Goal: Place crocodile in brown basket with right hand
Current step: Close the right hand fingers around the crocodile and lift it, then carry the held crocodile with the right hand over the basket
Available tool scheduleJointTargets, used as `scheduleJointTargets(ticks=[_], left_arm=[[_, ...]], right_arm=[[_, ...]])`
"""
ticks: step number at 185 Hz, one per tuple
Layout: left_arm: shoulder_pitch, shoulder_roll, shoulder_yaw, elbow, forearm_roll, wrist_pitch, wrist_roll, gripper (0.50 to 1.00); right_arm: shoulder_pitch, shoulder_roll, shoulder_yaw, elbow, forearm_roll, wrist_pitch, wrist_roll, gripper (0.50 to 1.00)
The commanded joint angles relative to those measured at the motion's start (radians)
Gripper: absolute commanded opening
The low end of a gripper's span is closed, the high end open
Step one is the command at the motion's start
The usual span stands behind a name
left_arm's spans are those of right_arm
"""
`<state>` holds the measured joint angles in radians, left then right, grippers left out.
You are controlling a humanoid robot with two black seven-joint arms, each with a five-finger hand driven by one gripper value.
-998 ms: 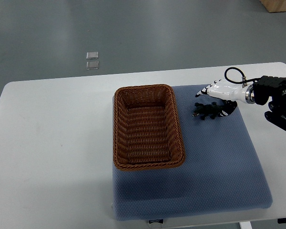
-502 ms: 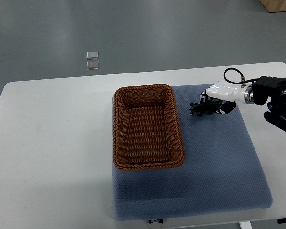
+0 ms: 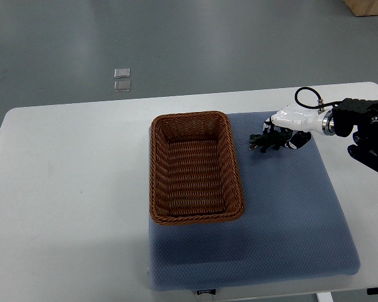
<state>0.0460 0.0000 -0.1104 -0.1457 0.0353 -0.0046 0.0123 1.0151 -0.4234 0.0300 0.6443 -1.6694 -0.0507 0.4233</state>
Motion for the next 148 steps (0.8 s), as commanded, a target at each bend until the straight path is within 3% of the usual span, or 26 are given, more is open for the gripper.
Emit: scheduleJointTargets(ticks=[1, 148], left_arm=[[0.0, 0.0, 0.0, 0.0, 0.0, 0.0, 0.0, 1.0], [0.0, 0.0, 0.0, 0.0, 0.0, 0.0, 0.0, 1.0]], right_arm=[[0.0, -0.002, 0.002, 0.0, 0.003, 0.0, 0.0, 0.5], [0.053, -0.023, 0.024, 0.015, 0.165, -0.001, 0.011, 0.5]])
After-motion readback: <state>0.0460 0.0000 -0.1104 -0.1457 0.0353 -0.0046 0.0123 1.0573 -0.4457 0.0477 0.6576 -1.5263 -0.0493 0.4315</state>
